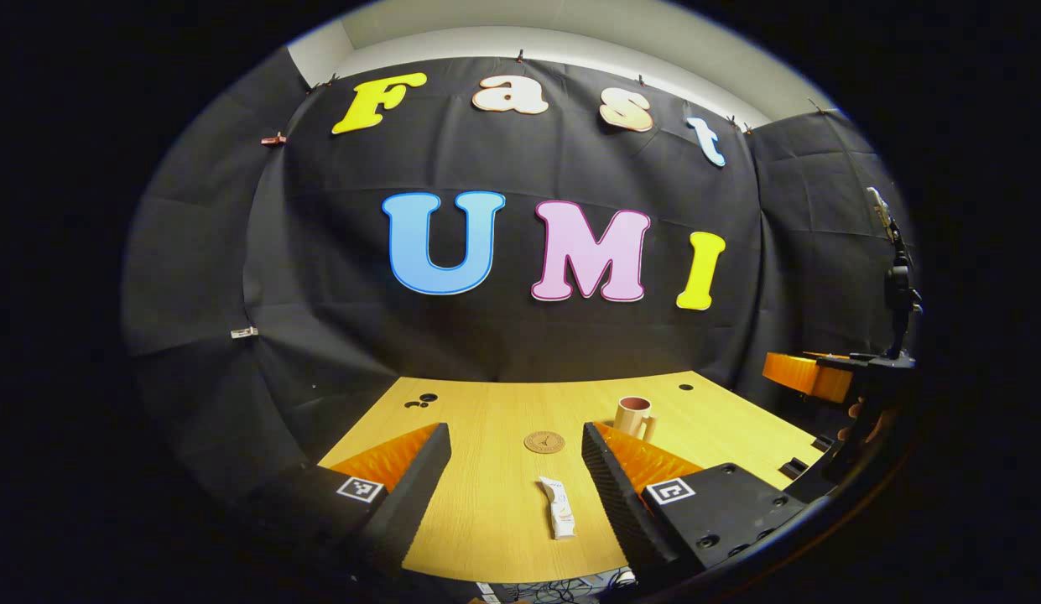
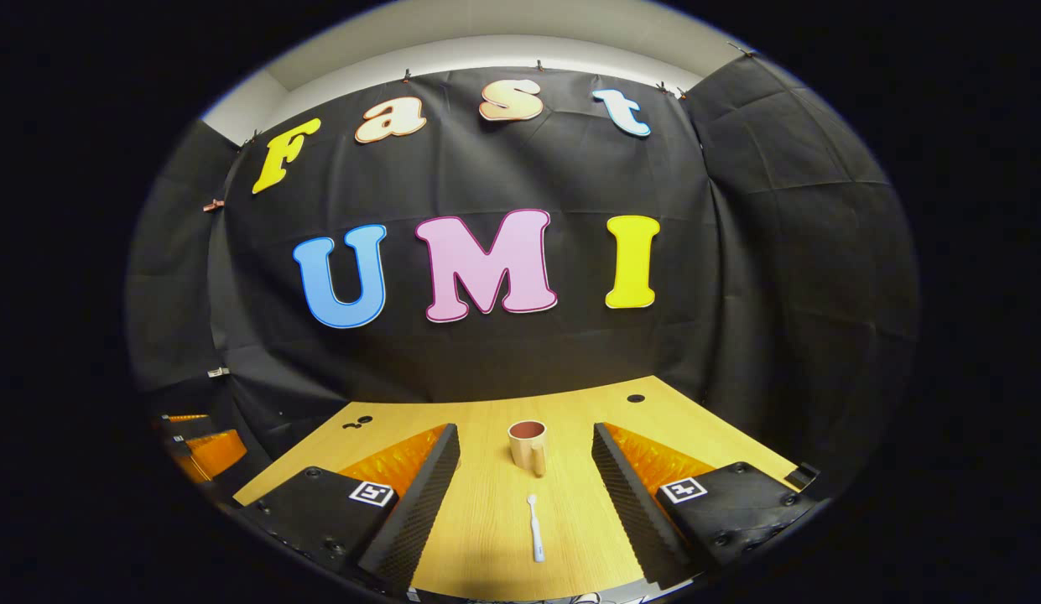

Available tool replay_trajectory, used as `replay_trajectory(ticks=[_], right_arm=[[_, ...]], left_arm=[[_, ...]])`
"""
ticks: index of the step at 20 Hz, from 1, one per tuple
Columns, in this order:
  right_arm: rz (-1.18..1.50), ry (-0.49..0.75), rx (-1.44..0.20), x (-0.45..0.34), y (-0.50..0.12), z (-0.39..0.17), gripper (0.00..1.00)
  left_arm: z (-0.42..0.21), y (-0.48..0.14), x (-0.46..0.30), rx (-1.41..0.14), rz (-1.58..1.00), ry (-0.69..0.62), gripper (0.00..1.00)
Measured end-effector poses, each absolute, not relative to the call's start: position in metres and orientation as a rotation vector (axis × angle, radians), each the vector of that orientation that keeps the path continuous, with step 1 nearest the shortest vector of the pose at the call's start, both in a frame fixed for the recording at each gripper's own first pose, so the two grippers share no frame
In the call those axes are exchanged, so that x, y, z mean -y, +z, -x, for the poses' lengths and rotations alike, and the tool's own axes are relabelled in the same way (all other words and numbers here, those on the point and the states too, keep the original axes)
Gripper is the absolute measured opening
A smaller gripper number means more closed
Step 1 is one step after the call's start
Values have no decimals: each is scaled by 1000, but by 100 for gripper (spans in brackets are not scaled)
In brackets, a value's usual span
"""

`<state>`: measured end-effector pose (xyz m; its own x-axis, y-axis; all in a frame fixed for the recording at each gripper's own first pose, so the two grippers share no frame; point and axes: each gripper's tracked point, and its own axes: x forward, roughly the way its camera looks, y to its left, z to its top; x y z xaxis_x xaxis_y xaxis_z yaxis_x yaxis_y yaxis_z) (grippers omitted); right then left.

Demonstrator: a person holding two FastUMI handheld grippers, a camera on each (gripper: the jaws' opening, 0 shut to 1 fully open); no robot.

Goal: Put the toothbrush and toothpaste on the desktop into the cup, then pick up the cup and place it on the coaster on the desktop.

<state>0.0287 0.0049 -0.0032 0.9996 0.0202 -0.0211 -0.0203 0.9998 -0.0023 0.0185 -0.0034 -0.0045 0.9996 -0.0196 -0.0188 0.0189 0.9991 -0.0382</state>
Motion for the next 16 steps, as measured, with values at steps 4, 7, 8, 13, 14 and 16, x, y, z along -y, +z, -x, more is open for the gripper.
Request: replay_trajectory(ticks=[4, 7, 8, 13, 14, 16], right_arm=[[12, 51, -22, -11, -1, -33, 98], [1, 53, -13, -8, 2, -36, 98], [4, 48, -10, -6, 2, -37, 98], [14, 34, -56, 2, -6, -47, 98], [10, 36, -64, 2, -7, -50, 98], [17, 40, -76, 5, -9, -56, 98]], left_arm=[[-21, -7, 4, -32, 31, -15, 98], [-23, -3, 4, -21, 25, -12, 98], [-24, -3, 4, -21, 25, -11, 98], [-40, -11, 10, -30, 45, -20, 98], [-46, -17, 11, -51, 43, -20, 98], [-56, -27, 16, -80, 38, -19, 98]])
